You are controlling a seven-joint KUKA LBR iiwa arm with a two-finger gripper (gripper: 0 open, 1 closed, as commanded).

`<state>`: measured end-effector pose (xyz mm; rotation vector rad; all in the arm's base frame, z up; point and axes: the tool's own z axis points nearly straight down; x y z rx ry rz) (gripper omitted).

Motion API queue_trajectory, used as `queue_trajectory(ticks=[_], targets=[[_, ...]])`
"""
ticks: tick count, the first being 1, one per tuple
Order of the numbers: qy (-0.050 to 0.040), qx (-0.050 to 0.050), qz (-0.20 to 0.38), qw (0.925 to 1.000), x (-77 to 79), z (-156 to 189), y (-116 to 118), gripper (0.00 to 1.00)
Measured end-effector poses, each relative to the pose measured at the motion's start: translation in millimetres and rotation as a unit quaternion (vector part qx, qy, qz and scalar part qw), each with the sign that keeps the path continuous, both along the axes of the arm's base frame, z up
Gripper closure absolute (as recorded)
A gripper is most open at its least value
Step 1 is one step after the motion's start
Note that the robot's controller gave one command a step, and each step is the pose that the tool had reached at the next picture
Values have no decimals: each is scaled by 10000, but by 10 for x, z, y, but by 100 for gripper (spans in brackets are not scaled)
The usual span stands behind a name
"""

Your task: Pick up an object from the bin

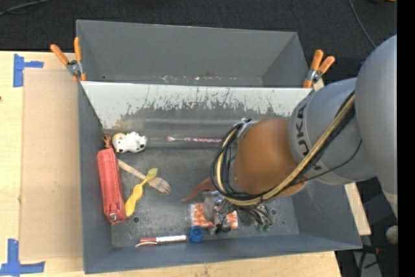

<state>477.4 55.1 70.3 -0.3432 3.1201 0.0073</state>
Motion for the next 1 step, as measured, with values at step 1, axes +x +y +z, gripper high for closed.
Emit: queue_trajectory(ticks=[1], targets=[[-14, 3, -205, 9998, 122, 1798, -126, 100]])
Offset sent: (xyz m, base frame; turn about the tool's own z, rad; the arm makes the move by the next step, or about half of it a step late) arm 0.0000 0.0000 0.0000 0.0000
